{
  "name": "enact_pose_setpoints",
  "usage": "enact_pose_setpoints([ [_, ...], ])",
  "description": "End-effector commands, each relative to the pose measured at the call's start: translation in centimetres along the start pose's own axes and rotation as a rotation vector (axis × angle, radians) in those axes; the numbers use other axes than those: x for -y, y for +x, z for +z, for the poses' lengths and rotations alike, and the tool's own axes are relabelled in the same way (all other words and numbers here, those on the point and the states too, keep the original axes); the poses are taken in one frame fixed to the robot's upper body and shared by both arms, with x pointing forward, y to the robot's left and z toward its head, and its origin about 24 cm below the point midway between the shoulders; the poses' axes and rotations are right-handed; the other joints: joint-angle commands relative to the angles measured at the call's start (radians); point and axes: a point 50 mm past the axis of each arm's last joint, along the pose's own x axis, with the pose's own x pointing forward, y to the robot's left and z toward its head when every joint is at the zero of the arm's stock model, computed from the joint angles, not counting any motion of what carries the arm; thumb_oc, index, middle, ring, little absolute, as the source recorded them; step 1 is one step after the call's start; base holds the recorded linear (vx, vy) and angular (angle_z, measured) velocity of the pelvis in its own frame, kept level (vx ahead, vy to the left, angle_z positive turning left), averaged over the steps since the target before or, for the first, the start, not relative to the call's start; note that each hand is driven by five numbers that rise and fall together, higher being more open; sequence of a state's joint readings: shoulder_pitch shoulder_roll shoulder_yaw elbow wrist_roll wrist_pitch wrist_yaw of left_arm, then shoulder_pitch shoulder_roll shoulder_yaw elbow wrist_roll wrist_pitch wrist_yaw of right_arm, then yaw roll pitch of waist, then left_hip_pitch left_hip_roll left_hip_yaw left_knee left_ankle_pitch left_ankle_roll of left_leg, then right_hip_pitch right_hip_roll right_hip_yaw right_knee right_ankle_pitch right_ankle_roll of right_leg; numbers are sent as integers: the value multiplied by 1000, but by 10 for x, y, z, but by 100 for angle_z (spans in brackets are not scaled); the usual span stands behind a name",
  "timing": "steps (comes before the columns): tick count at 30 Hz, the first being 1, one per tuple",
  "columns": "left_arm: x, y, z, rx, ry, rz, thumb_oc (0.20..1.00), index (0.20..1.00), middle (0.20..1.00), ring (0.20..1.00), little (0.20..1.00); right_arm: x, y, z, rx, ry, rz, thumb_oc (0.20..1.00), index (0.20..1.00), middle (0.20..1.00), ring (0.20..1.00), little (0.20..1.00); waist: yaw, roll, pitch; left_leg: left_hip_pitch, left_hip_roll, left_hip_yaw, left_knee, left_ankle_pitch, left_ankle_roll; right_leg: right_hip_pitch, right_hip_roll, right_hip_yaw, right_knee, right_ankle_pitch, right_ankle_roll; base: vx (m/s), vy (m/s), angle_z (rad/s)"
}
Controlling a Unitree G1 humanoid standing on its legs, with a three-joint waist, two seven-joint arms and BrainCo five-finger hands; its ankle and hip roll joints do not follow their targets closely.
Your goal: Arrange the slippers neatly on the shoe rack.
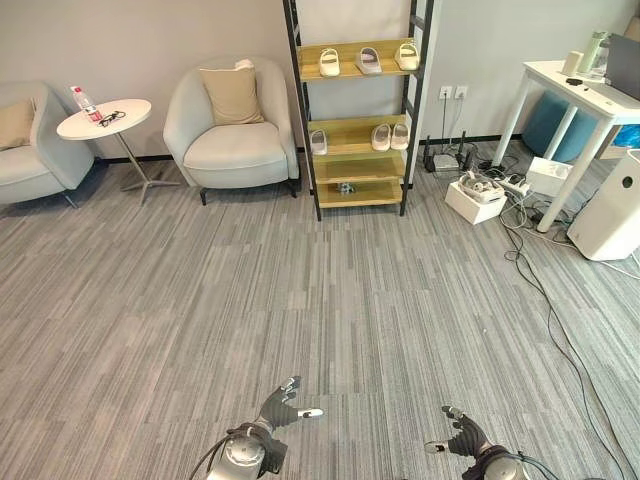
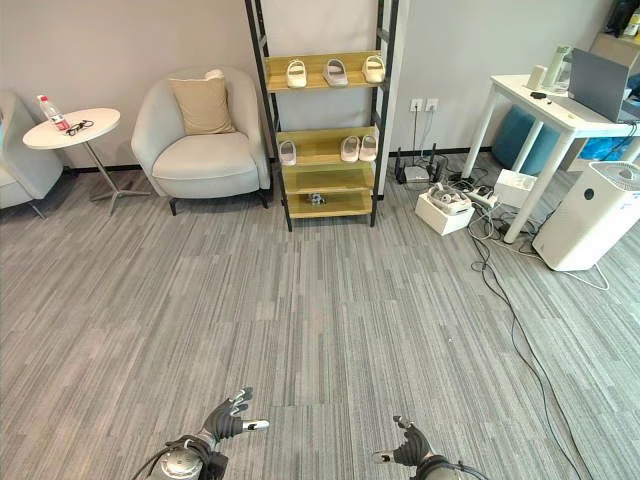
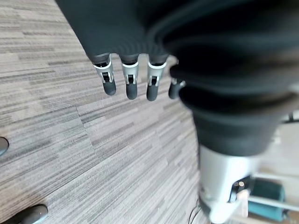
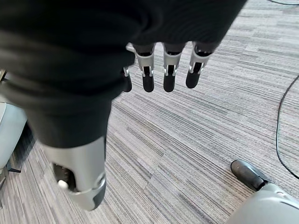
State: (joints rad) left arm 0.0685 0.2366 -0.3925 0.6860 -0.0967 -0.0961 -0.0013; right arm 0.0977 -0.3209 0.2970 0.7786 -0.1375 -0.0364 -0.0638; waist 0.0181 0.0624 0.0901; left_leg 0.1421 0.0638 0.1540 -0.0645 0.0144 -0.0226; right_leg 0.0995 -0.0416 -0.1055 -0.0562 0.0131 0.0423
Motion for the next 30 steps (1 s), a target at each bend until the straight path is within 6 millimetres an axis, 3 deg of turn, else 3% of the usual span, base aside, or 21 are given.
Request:
enact_pose_setpoints([
  [1, -13, 6, 17, 66, 73, 34, 1000, 1000, 1000, 1000, 1000, -2, 6, 25, 91, -37, -8, 1000, 1000, 1000, 1000, 1000, 12, -80, 1, -24, -26, -30, -23, -14, -8, 9, -83, -29, -31, 50, 86, 0, 0, 0],
  [10, -20, 7, 14, 50, 10, 78, 1000, 1000, 1000, 1000, 1000, -11, 9, 33, 110, -132, 54, 1000, 1000, 1000, 1000, 1000, 20, -90, -9, -21, -26, -33, -23, -13, -9, 14, -83, -33, -31, 49, 82, -1, -2, -1],
  [16, -27, 4, 8, 27, 13, 98, 1000, 1000, 1000, 1000, 1000, -14, 12, 48, 150, -166, 98, 1000, 1000, 1000, 1000, 1000, 28, -96, -1, -23, -36, -51, -23, -13, -3, 24, -89, -44, -31, 54, 81, 11, 11, 5],
  [20, -36, 0, 12, 48, 37, 121, 1000, 1000, 1000, 1000, 1000, -7, 12, 60, 200, -192, 80, 1000, 1000, 1000, 1000, 1000, 43, -100, 29, -36, -38, -58, -23, -9, 1, 10, -91, -44, -31, 63, 85, -10, 6, 3],
  [26, -48, -6, 4, 25, 52, 165, 1000, 1000, 1000, 1000, 1000, 1, 12, 56, 191, -188, 63, 1000, 1000, 1000, 1000, 1000, 56, -105, 45, -42, -46, -69, -23, -14, 7, 14, -98, -61, -31, 55, 90, 39, 54, 2],
  [30, -55, -5, 8, 34, 46, 194, 1000, 1000, 1000, 1000, 1000, 5, 15, 63, 200, -177, 48, 1000, 1000, 1000, 1000, 1000, 63, -110, 59, -61, -60, -69, -23, -15, 20, -6, -109, -56, -26, 65, 99, 9, 121, 0],
])
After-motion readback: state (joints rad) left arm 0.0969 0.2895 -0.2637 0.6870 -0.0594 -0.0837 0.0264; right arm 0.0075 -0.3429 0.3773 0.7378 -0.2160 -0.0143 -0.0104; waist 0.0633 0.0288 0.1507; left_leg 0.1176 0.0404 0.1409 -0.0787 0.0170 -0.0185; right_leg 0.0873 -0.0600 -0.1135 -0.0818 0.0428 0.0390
